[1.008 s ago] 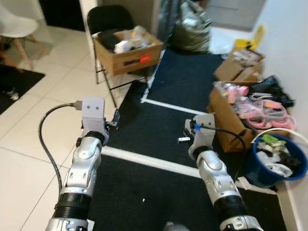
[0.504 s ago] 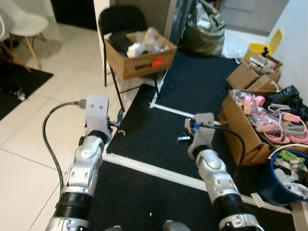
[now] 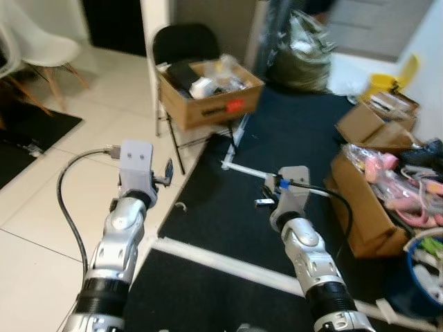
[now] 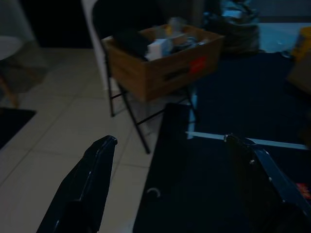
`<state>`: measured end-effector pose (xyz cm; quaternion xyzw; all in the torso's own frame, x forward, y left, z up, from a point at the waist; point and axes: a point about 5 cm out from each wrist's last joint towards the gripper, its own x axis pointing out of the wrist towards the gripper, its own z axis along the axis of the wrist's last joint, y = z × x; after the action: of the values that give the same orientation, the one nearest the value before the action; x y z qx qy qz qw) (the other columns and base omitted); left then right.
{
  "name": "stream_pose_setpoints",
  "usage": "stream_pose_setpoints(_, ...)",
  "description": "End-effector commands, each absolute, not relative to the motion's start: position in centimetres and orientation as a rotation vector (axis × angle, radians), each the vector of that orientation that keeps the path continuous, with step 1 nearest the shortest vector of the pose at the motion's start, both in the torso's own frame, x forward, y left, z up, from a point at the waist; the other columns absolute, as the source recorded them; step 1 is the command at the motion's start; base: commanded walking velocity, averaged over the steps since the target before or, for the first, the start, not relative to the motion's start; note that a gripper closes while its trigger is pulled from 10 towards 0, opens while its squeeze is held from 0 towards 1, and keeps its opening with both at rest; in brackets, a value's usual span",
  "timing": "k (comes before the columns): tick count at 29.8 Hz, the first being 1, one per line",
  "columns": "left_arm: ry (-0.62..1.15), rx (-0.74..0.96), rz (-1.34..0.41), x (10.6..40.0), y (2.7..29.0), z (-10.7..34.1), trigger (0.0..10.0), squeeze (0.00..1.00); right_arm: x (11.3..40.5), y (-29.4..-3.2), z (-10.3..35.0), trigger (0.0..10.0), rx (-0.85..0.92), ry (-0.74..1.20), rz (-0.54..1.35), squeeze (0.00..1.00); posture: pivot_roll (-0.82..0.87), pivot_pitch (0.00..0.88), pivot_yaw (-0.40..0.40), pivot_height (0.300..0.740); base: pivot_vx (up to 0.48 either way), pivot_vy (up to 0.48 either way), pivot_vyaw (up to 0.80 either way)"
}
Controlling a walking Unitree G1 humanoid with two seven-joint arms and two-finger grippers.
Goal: Picking trash to rubbish bin
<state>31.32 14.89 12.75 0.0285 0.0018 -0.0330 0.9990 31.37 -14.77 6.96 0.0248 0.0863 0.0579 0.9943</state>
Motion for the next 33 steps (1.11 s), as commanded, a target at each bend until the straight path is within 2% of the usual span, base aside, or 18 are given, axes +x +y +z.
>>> stream_pose_setpoints(1, 0.016, 0.058, -0.077, 31.34, 14.61, 12.53, 10.0, 0.0, 31.34, -15.61, 6.81, 10.0, 0.046, 0.181, 0.085, 0.0, -0.07, 0.0, -0.015, 0.74, 0.326, 0.0, 0.0)
stream_pose_setpoints(18, 0.013, 0.065, -0.097, 31.46, 14.41, 12.55, 10.0, 0.0, 30.78, -15.91, 6.41, 10.0, 0.051, 0.189, 0.084, 0.0, -0.08, 0.0, -0.013, 0.74, 0.324, 0.0, 0.0)
stream_pose_setpoints(26, 0.011, 0.062, -0.097, 31.5, 14.25, 12.53, 10.0, 0.0, 30.86, -16.3, 6.14, 10.0, 0.048, 0.209, 0.061, 0.0, -0.07, 0.0, -0.019, 0.74, 0.325, 0.0, -0.8)
stream_pose_setpoints(33, 0.011, 0.061, -0.095, 31.44, 14.2, 12.49, 10.0, 0.0, 30.9, -16.42, 6.05, 10.0, 0.04, 0.219, 0.053, 0.0, -0.07, 0.0, -0.023, 0.74, 0.324, 0.0, -0.06)
